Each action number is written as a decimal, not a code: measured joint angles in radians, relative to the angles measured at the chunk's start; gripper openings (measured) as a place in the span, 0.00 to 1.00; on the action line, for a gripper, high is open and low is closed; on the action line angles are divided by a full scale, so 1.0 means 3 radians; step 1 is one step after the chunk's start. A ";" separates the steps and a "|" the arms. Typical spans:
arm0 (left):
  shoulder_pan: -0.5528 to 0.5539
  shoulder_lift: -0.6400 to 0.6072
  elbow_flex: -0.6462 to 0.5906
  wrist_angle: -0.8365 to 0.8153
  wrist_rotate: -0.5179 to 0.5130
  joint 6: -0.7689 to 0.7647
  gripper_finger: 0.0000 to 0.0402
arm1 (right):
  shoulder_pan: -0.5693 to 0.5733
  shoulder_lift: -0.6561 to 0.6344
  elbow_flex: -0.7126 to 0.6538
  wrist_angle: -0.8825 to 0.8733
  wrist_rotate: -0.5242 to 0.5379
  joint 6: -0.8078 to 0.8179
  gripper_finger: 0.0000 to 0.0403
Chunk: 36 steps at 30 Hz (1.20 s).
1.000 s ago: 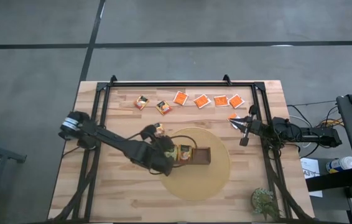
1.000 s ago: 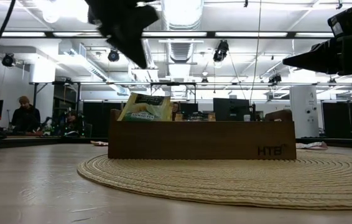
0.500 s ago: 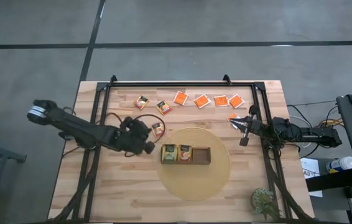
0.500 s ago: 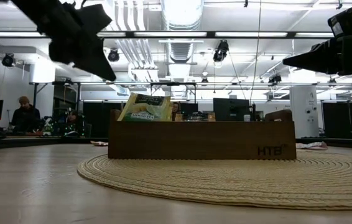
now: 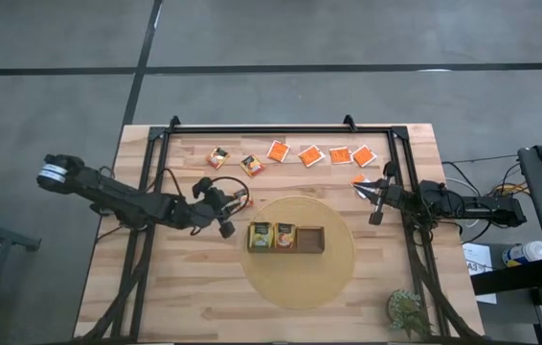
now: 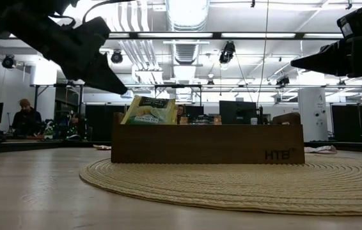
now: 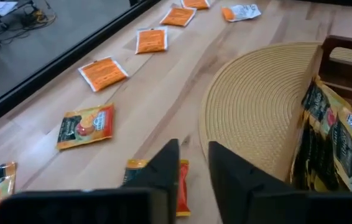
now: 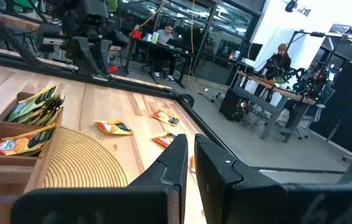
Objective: Pick & Place Tea
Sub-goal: Put the yellow tea bag into the middle section of the wooden organizer
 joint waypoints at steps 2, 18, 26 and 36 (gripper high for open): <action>0.0001 0.0000 -0.0001 0.0003 -0.0001 0.0006 0.28 | 0.0000 -0.0001 0.0001 -0.0001 0.0000 0.0000 0.07; 0.0514 0.0382 -0.0003 -0.0172 0.0536 -0.0552 0.63 | 0.0000 -0.0005 0.0000 0.0001 0.0001 -0.0001 0.07; 0.0920 0.0855 0.0000 -0.0028 0.1120 -0.0631 0.62 | -0.0001 -0.0005 0.0001 -0.0001 0.0000 0.0000 0.07; 0.0938 0.1345 0.0180 0.0256 0.1210 -0.0427 0.62 | 0.0000 -0.0005 0.0000 0.0001 0.0001 0.0000 0.07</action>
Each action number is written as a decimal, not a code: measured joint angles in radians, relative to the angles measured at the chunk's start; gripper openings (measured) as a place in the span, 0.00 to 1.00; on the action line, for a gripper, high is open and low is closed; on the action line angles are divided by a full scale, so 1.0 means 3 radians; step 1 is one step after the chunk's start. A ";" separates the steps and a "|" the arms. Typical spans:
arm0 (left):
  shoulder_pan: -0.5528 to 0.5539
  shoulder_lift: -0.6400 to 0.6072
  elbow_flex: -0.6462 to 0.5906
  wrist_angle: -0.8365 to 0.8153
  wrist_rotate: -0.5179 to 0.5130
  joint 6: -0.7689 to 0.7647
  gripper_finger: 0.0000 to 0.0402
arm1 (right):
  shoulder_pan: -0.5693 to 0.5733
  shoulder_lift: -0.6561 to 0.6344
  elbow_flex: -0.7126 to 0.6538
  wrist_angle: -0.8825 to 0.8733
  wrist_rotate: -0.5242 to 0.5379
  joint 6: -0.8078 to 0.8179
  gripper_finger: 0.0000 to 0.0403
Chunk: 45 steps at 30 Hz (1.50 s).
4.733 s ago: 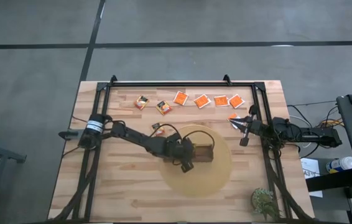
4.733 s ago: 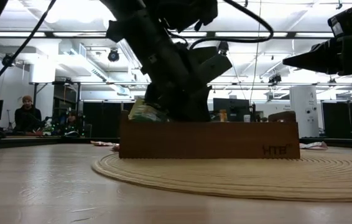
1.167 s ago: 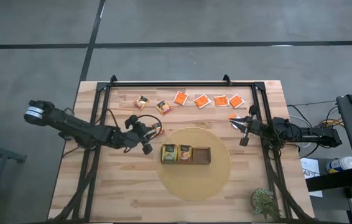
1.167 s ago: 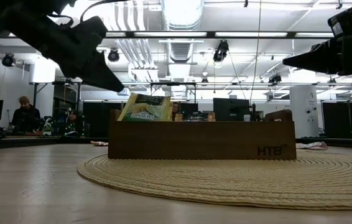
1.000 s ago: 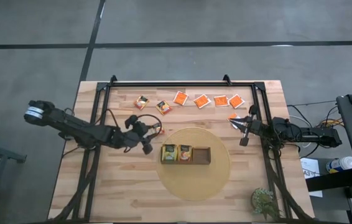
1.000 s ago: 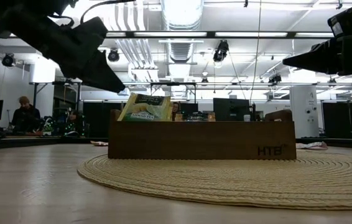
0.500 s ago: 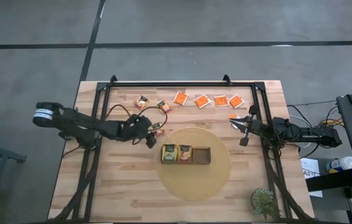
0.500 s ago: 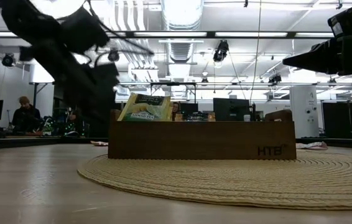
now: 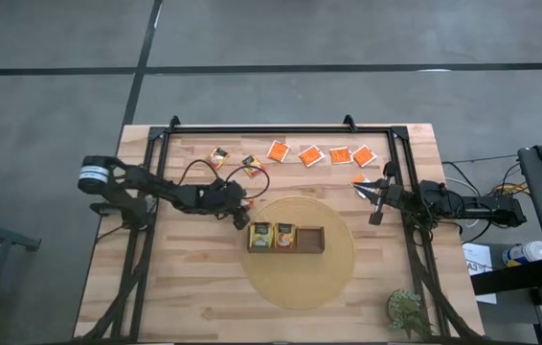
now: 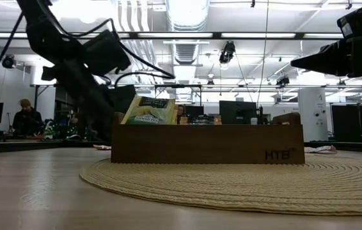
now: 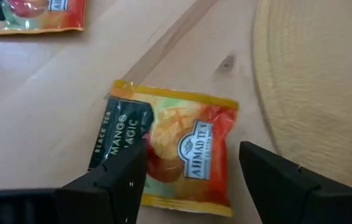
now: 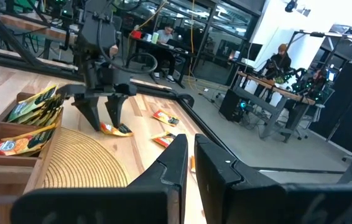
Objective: Pick & Place Tea
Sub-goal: Put the yellow tea bag into the middle section of the wooden organizer
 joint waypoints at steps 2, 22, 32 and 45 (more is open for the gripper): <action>0.0014 0.0121 0.0066 -0.0004 -0.0032 0.0013 0.62 | 0.0000 0.0001 0.0000 -0.0001 -0.0001 -0.0001 0.07; -0.0042 0.0055 0.0494 -0.0845 -0.0226 0.0084 0.06 | 0.0000 0.0001 0.0000 -0.0001 0.0000 -0.0001 0.07; -0.0393 -0.0369 0.0510 -0.1012 -0.0995 0.0247 0.05 | 0.0000 0.0000 0.0000 -0.0001 -0.0001 -0.0001 0.07; -0.1118 -0.0282 0.1132 -0.0777 -0.1709 0.0975 0.06 | -0.0001 -0.0001 0.0000 -0.0001 -0.0001 -0.0001 0.07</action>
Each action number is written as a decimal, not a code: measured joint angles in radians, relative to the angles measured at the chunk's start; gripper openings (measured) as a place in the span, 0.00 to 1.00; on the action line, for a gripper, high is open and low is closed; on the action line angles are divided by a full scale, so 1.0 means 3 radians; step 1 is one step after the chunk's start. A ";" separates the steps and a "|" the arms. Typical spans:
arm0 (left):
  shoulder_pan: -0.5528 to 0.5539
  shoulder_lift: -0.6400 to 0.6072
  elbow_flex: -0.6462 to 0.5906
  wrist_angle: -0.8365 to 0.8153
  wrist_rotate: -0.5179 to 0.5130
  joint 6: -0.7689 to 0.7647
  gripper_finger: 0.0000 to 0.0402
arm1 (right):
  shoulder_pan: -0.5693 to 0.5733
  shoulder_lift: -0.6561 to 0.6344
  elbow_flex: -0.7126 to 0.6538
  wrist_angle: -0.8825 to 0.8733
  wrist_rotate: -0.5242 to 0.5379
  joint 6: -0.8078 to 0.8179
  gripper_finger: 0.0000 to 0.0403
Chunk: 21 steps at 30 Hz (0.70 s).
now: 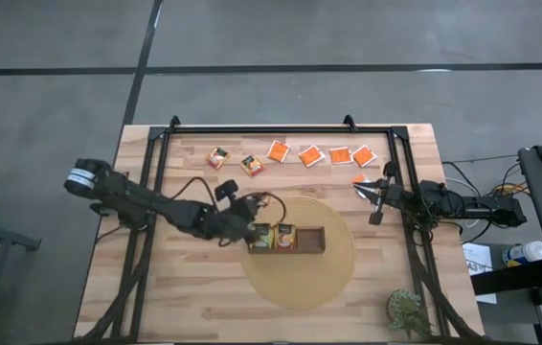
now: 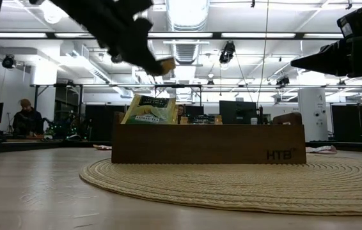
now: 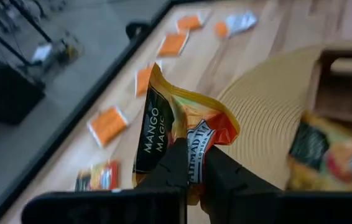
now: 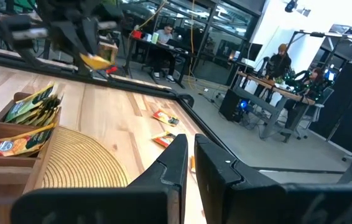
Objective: Pick & Place Tea
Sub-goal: Put the yellow tea bag into the middle section of the wooden organizer
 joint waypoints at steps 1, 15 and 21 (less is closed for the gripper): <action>-0.0048 0.0029 0.0059 -0.0002 -0.0058 0.0021 0.06 | 0.0000 0.0001 0.0000 0.0000 0.0001 0.0000 0.07; -0.0293 0.0595 0.0680 -0.0001 0.0259 0.0062 0.06 | 0.0000 0.0003 0.0000 0.0000 0.0001 0.0000 0.07; -0.0292 0.1036 0.1034 -0.0034 0.0456 0.0090 0.06 | 0.0000 0.0002 0.0000 0.0000 0.0000 0.0000 0.07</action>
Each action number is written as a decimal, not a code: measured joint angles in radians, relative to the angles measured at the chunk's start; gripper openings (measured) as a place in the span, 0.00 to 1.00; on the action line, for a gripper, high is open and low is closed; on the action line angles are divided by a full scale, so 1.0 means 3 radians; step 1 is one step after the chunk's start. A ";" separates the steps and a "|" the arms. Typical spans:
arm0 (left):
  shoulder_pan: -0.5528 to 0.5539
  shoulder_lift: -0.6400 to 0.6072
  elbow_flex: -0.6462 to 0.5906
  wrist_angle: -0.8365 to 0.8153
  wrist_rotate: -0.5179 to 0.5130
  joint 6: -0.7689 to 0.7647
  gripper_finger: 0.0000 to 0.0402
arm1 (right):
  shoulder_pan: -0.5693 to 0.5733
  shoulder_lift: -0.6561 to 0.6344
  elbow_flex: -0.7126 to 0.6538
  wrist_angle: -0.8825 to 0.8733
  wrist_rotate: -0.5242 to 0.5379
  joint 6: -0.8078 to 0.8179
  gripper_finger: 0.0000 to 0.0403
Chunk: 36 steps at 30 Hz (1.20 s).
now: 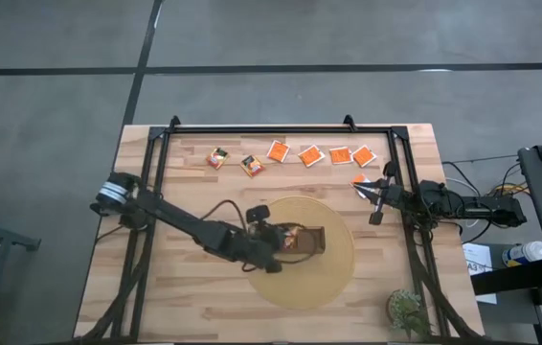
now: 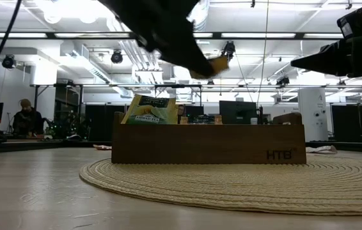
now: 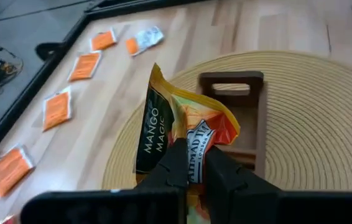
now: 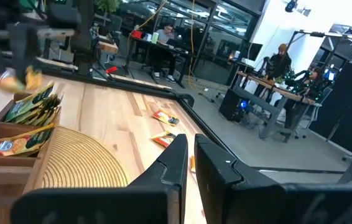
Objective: Pick & Place Tea
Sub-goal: Put the yellow tea bag into the middle section of the wooden organizer
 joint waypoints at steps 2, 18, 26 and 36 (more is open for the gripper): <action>0.0000 0.0174 0.0182 -0.0166 -0.0026 0.0012 0.06 | 0.0000 0.0001 0.0000 0.0000 -0.0001 0.0000 0.07; 0.0028 0.0858 0.1251 -0.1779 -0.0230 -0.0874 0.06 | 0.0001 -0.0002 0.0000 0.0000 -0.0001 0.0000 0.07; 0.0048 0.0851 0.1205 -0.1791 -0.0121 -0.1039 0.06 | 0.0001 -0.0001 0.0000 0.0000 0.0001 0.0000 0.07; 0.0069 0.0847 0.1149 -0.1772 -0.0012 -0.0981 0.07 | 0.0001 -0.0001 0.0000 0.0000 -0.0001 0.0001 0.07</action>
